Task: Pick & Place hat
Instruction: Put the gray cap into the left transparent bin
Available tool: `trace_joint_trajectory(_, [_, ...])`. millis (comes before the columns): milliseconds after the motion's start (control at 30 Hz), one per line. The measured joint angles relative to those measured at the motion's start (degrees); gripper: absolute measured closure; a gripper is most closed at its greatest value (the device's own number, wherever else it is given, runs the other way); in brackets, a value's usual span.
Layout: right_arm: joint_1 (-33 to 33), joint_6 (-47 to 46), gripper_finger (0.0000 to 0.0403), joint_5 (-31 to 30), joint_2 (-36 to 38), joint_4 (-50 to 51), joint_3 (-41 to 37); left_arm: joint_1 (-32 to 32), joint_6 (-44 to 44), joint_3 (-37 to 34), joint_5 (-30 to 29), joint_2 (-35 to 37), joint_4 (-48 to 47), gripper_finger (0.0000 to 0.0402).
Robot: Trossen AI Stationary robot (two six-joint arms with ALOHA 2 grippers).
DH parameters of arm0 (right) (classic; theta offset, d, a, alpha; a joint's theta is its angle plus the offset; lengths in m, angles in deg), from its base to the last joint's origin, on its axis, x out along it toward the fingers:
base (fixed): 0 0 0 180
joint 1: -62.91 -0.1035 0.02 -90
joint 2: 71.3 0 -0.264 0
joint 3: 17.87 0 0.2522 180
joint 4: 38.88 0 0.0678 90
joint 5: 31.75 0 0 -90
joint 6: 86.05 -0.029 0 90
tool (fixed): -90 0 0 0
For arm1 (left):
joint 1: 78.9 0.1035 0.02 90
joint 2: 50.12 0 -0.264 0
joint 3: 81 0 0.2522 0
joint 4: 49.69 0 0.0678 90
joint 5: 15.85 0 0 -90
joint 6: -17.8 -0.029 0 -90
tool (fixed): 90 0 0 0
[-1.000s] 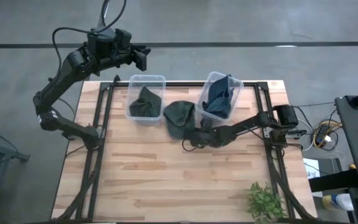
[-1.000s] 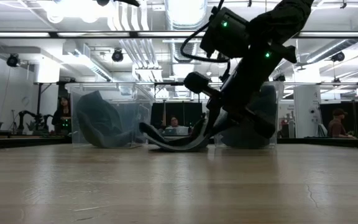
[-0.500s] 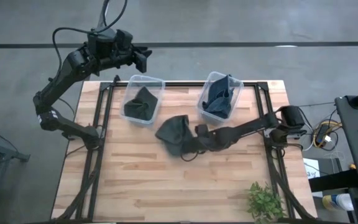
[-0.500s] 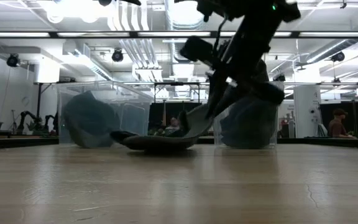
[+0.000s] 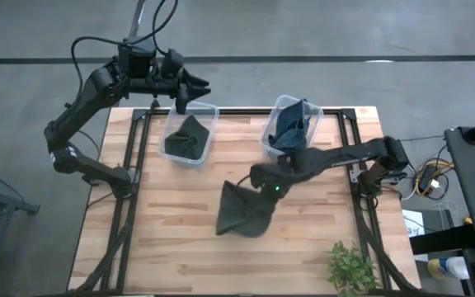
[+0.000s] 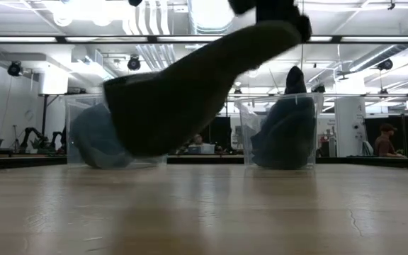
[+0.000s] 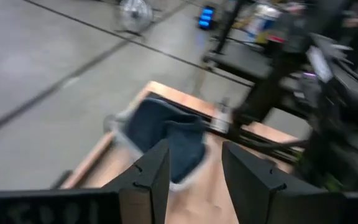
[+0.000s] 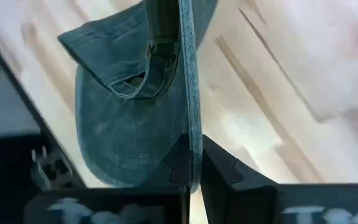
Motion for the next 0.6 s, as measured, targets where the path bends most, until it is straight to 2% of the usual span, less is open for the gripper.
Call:
trace_joint_trajectory(100, [0.7, 7.9, 0.0392, 2.5, 0.1, 6.4, 6.3, 0.0, 0.7, -0.1, 7.6, -0.3, 0.0, 0.0264])
trace_joint_trajectory(267, [1.6, 19.0, 0.0392, 8.4, 0.1, 13.9, 16.6, -0.4, 3.7, -0.1, 26.7, -1.2, -1.0, 0.0264])
trace_joint_trajectory(333, [2.1, 22.0, 0.0392, 10.0, 0.1, 15.9, 20.4, -0.8, 6.2, -0.1, 32.1, -1.9, -1.5, 0.0264])
trace_joint_trajectory(600, [5.5, 22.4, 0.0392, 19.1, -0.4, 23.9, 30.0, -6.3, 9.9, -0.1, 33.3, -5.1, -3.8, 0.0264])
